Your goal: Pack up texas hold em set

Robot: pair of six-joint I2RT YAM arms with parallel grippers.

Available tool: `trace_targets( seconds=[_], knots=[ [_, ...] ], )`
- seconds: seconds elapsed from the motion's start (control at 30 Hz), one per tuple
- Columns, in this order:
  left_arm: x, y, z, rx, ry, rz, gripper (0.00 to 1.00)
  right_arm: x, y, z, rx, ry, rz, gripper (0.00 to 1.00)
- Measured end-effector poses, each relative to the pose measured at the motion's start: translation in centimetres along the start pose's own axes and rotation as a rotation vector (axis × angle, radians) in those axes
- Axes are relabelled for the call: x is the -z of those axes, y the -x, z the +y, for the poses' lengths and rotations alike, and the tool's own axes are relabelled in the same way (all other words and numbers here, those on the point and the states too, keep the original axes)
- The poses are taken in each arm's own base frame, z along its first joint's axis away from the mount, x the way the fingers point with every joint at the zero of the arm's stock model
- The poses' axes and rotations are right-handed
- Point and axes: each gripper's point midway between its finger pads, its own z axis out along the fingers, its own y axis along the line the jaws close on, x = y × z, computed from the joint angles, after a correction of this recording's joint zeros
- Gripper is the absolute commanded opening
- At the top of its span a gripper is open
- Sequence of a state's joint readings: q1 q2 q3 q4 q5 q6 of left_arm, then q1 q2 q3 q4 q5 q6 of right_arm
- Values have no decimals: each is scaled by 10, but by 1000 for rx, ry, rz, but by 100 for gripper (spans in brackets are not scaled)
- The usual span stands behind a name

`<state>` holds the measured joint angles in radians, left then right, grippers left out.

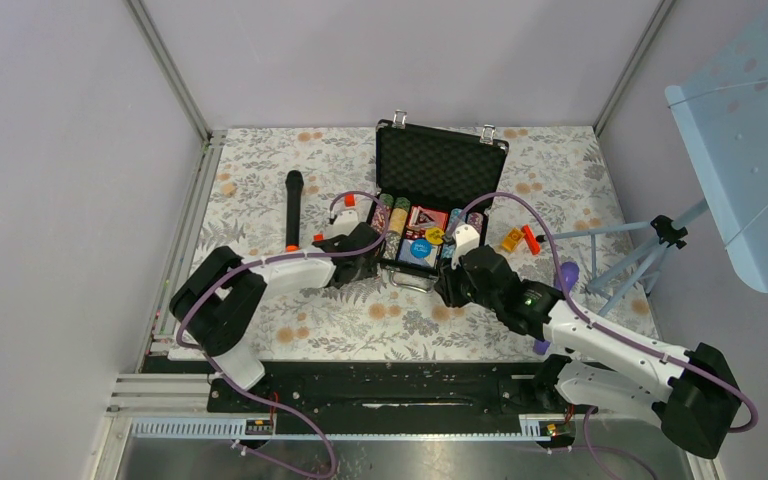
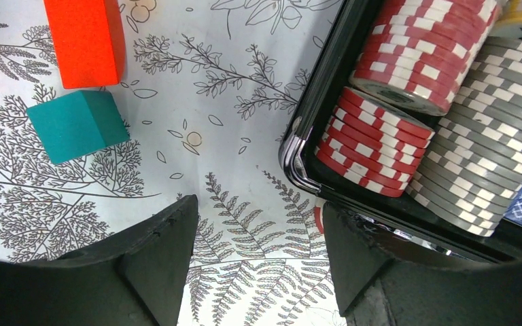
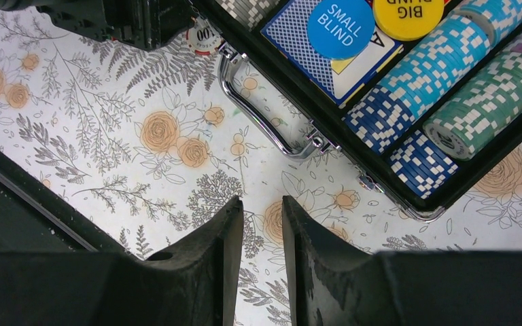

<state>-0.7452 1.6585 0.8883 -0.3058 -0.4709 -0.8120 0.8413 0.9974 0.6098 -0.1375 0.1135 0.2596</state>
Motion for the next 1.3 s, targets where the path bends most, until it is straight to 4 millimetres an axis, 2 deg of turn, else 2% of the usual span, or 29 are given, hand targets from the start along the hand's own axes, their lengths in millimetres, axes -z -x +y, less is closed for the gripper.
trace_targets(
  seconds=[0.63, 0.93, 1.1, 1.3],
  knots=[
    [3, -4, -1, -77, 51, 12, 66, 1, -7, -2, 1, -3, 8, 35],
    [17, -24, -14, -128, 4, 49, 65, 1, -9, -3, 1, -4, 11, 35],
    [28, -42, -8, -143, -13, 96, 64, 3, -9, -3, 1, -3, 6, 35],
    [36, -53, 3, -128, -13, 129, 64, 5, -6, -3, -1, 0, -6, 35]
  ],
)
